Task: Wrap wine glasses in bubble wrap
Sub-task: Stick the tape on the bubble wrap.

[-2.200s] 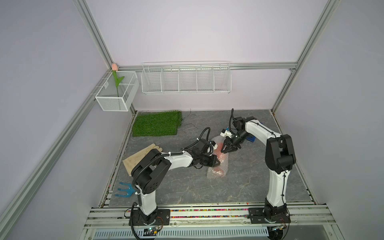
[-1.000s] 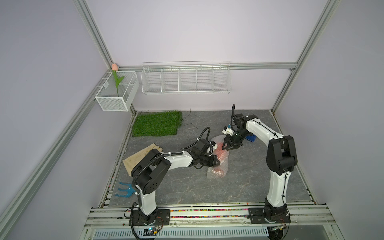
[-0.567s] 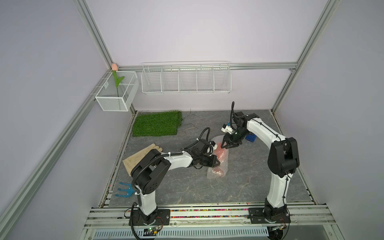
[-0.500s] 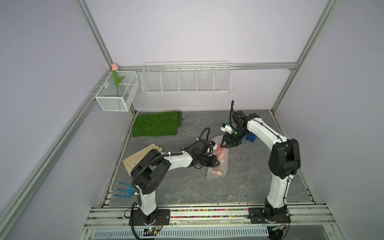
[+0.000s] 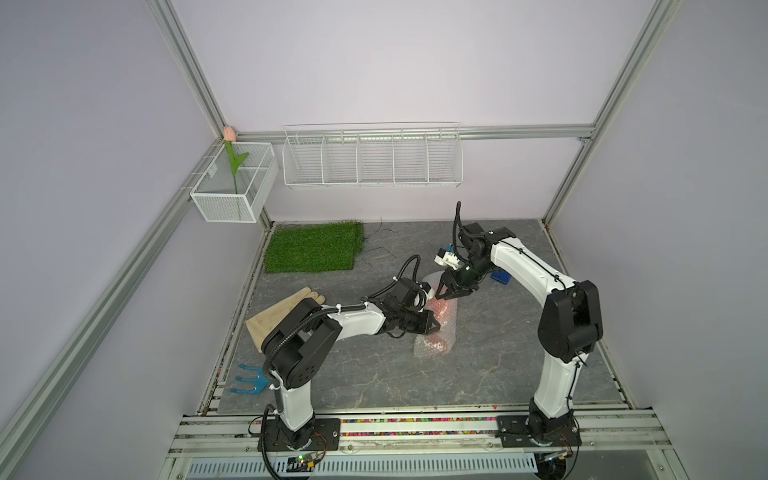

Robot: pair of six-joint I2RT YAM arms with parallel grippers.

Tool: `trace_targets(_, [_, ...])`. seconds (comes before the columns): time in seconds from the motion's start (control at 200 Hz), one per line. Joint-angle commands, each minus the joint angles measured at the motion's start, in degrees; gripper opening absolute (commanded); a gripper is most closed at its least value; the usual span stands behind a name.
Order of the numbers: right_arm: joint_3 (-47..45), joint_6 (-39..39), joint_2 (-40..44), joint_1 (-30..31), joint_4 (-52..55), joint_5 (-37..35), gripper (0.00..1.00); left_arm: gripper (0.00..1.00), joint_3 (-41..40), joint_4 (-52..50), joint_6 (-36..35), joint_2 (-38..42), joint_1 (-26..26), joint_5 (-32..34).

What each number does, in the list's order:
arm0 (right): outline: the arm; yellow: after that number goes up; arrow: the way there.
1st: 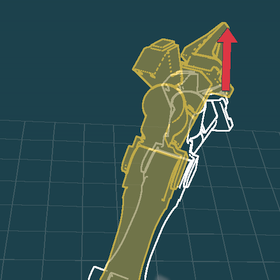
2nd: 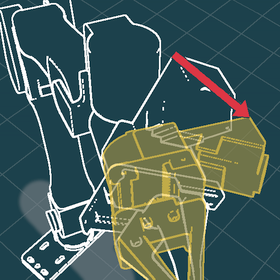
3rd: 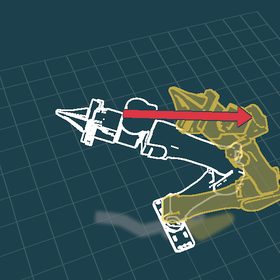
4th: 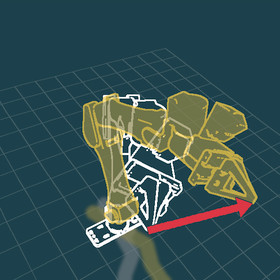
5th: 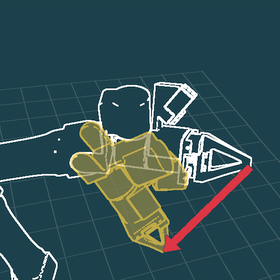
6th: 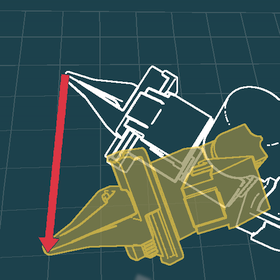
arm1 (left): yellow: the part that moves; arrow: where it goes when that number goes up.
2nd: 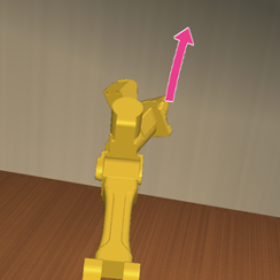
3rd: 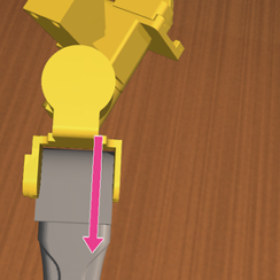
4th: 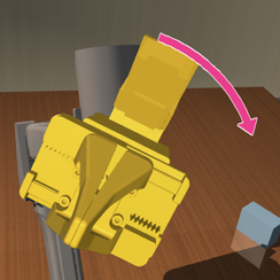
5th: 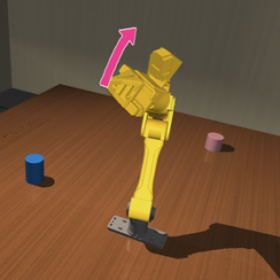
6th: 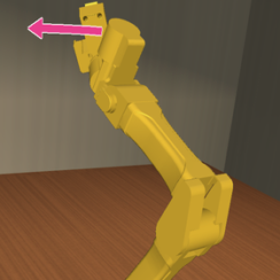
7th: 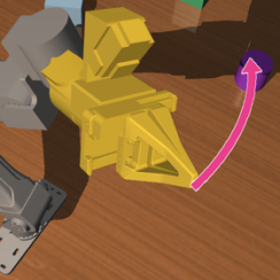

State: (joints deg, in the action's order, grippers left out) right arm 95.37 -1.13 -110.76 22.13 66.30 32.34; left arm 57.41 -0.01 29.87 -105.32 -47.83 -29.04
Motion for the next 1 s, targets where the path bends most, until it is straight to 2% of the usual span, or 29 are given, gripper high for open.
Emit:
trace_targets(0.0, [-0.69, -0.54, -2.11, -0.28, 0.43, -1.22, 0.38, 0.12, -1.43, -6.53, -0.51, -1.36, -0.13, 1.01])
trace_targets(0.545, [2.07, -4.22, -6.46, -1.06, 1.90, -4.51, 0.33, 0.12, -1.57, -6.26, -0.40, -1.29, -0.13, 0.92])
trace_targets(0.995, [5.17, -9.13, -9.46, -1.30, 1.96, -5.75, 0.21, 0.12, -1.86, -6.23, -0.25, -1.11, -0.15, 0.88])
